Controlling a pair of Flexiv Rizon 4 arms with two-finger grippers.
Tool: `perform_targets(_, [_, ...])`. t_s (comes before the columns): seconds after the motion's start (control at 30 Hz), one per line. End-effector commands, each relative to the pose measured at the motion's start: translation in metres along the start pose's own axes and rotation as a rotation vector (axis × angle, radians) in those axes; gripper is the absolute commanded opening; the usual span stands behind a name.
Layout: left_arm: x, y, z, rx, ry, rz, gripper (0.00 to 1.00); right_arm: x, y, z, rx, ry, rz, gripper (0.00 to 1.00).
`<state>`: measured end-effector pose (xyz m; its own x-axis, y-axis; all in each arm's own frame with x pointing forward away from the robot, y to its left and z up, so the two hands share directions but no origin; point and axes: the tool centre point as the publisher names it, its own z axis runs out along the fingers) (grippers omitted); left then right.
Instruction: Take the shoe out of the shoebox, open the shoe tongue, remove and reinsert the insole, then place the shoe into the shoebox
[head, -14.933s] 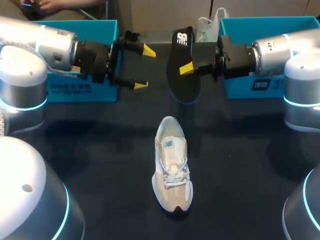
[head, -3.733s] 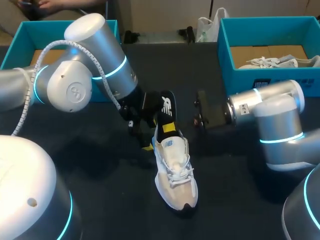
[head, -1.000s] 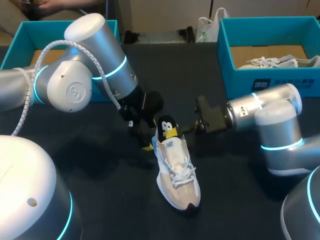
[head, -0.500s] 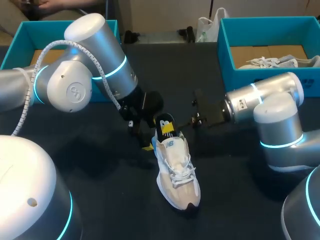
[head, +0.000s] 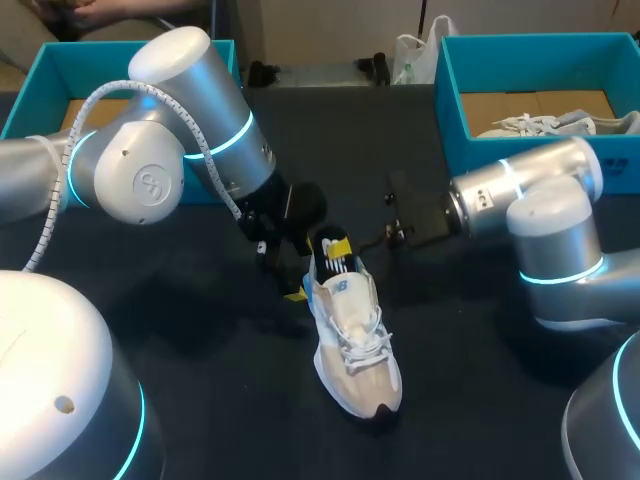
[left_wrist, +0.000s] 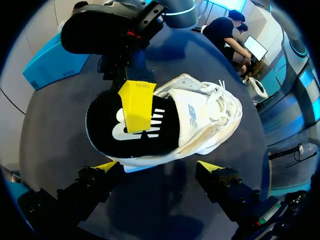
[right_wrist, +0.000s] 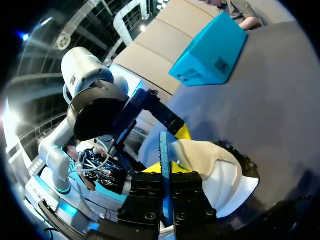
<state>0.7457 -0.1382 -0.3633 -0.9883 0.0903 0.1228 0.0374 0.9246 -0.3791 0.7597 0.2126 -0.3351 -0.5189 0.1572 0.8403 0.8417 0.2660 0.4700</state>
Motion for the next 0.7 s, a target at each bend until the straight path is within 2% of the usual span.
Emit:
perform_targets(0.03, [0.000,0.000,0.000,-0.002,0.000,0.001,1.00,-0.004,-0.013,0.001,-0.009,0.001,0.017,0.00])
perform_targets(0.23, [0.000,0.000,0.000,-0.002,0.000,0.001,1.00,0.000,-0.033,0.004,0.010,-0.007,0.047,0.00])
perform_targets(0.43, [0.000,0.000,0.000,-0.002,0.000,0.001,1.00,0.001,-0.035,0.005,0.018,-0.012,0.046,0.00])
perform_targets(0.5, [0.000,0.000,0.000,-0.002,0.000,0.001,1.00,0.004,-0.032,0.004,0.014,-0.016,0.027,0.31])
perform_targets(0.6, [0.000,0.000,0.000,-0.002,0.000,0.001,1.00,0.008,-0.026,0.004,0.019,-0.022,-0.004,0.49])
perform_targets(0.63, [0.000,0.000,0.000,-0.002,0.000,0.001,1.00,0.009,-0.024,0.003,0.022,-0.024,-0.013,0.61])
perform_targets(0.67, [0.000,0.000,0.000,-0.002,0.000,0.001,1.00,0.010,-0.022,0.003,0.025,-0.026,-0.022,0.67])
perform_targets(0.7, [0.000,0.000,0.000,-0.002,0.000,0.001,1.00,0.011,-0.020,0.003,0.029,-0.028,-0.029,0.67])
